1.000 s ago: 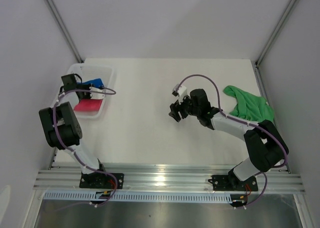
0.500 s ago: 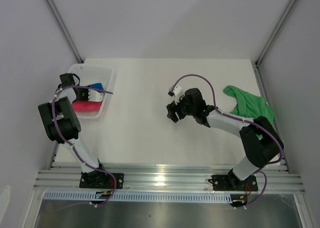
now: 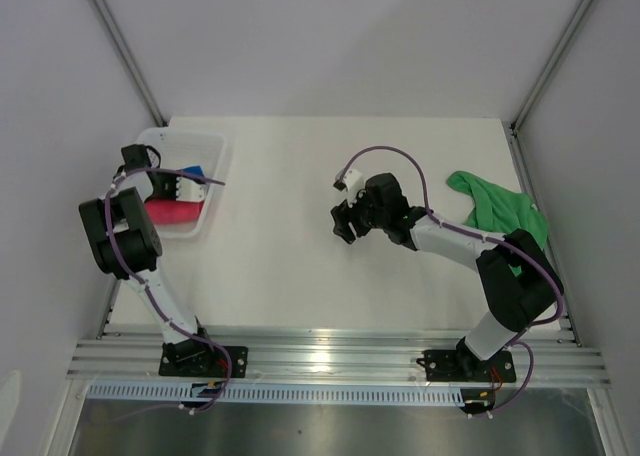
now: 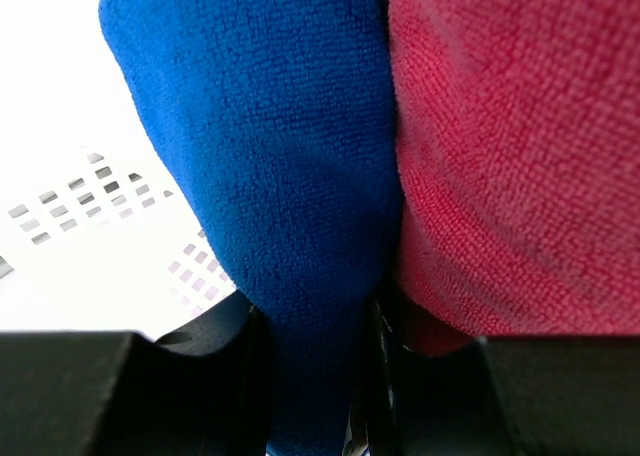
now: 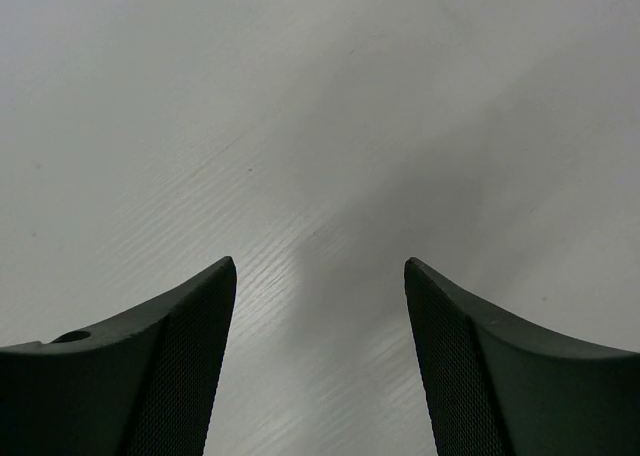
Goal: Roll the towels
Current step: Place the rolled towel into the container
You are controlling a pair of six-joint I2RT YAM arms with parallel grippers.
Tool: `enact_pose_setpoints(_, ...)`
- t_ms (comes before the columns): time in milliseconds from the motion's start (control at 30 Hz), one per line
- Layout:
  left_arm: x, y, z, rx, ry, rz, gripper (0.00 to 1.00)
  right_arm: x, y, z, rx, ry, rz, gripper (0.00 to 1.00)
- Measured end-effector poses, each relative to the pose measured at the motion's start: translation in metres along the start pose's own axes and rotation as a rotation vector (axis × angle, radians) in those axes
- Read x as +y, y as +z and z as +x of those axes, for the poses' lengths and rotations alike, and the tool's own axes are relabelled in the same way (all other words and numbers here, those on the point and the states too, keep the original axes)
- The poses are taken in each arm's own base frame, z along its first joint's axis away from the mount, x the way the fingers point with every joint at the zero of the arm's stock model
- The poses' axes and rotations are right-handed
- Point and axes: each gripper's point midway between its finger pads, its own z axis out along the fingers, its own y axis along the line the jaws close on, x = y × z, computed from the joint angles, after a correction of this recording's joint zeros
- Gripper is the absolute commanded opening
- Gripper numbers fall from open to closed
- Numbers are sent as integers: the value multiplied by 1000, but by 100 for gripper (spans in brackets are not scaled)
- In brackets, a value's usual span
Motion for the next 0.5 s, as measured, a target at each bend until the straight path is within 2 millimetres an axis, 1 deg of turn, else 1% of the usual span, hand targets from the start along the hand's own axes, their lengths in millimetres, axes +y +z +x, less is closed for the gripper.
enact_pose_setpoints(133, 2, 0, 3, 8, 3, 5, 23, 0, -1, 4, 15, 5, 1, 71)
enact_pose_setpoints(167, 2, 2, 4, 11, 4, 5, 26, 0, -1, 4, 17, 5, 2, 71)
enact_pose_setpoints(333, 4, 7, 7, 21, 10, -12, 28, 1, -1, 6, 26, 8, 6, 71)
enact_pose_setpoints(400, 4, 8, 7, 25, 13, -20, 32, 0, -1, 7, 28, 8, 8, 71)
enact_pose_setpoints(500, 5, 9, 8, 28, 16, -29, 35, 0, -1, 8, 32, 9, 12, 71)
